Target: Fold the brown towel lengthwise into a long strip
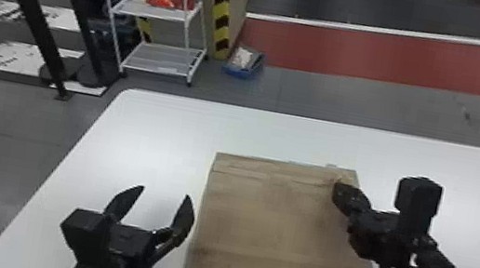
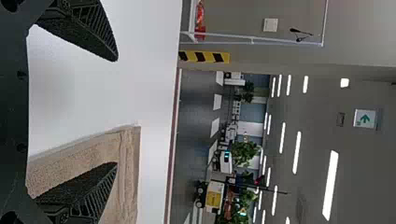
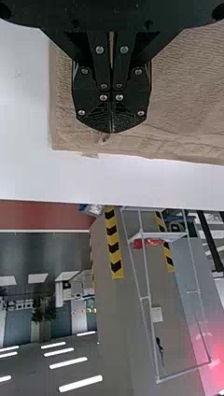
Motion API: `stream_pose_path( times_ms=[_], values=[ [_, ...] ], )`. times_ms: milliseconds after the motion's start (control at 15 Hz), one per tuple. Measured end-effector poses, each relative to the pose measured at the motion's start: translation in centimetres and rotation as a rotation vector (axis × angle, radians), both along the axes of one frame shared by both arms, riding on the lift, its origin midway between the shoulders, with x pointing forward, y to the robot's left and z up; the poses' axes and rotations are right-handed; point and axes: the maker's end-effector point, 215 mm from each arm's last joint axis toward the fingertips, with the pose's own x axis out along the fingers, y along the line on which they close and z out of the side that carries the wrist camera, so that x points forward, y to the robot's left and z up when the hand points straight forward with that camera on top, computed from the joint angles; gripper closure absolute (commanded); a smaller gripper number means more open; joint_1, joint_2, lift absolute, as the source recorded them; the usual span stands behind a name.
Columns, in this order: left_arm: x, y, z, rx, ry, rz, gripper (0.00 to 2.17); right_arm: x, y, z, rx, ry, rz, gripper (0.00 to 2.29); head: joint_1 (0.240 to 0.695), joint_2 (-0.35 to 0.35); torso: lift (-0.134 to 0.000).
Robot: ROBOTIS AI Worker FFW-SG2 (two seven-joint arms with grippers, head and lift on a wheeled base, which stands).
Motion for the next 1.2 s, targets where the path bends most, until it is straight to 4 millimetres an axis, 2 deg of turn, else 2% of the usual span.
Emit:
stream_pose_path(
  times_ms=[133, 333, 467, 667, 800, 867, 1000, 1133, 1200],
  values=[
    [0.1, 0.4, 0.4, 0.003, -0.008, 0.005, 0.08, -1.8, 1.3, 1.8, 0.021, -0.030, 0.034, 1.36, 0.695, 0.217, -0.116],
    [0.2, 1.7, 1.1, 0.007, -0.018, 0.024, 0.08, -6.8, 5.0, 3.1, 0.034, -0.051, 0.147, 1.36, 0.695, 0.269, -0.116],
    [0.2, 3.6, 1.7, 0.005, -0.027, 0.052, 0.08, -11.2, 6.7, 2.6, 0.014, -0.045, 0.227, 1.36, 0.695, 0.340, -0.116],
    [0.1, 5.8, 2.4, 0.006, -0.031, 0.086, 0.08, -16.7, 7.2, 1.9, -0.030, -0.033, 0.312, 1.36, 0.695, 0.350, -0.116],
    [0.1, 6.3, 2.5, 0.007, -0.031, 0.094, 0.08, -20.0, 7.6, 1.6, -0.053, -0.023, 0.376, 1.36, 0.695, 0.350, -0.116],
    [0.1, 6.3, 2.5, 0.005, -0.031, 0.094, 0.08, -21.4, 7.9, 1.5, -0.059, -0.017, 0.402, 1.27, 0.695, 0.350, -0.116],
    [0.1, 6.1, 2.5, 0.001, -0.032, 0.089, 0.08, -23.3, 8.6, 1.1, -0.060, -0.003, 0.457, 0.00, 0.695, 0.350, -0.116],
    [0.0, 5.7, 2.4, -0.002, -0.030, 0.073, 0.08, -24.9, 9.5, 1.7, -0.030, -0.016, 0.523, 0.00, 0.695, 0.350, -0.116],
    [-0.1, 5.3, 2.3, -0.004, -0.028, 0.058, 0.08, -25.5, 9.7, 2.7, 0.003, -0.043, 0.556, 0.04, 0.695, 0.350, -0.116]
  ],
)
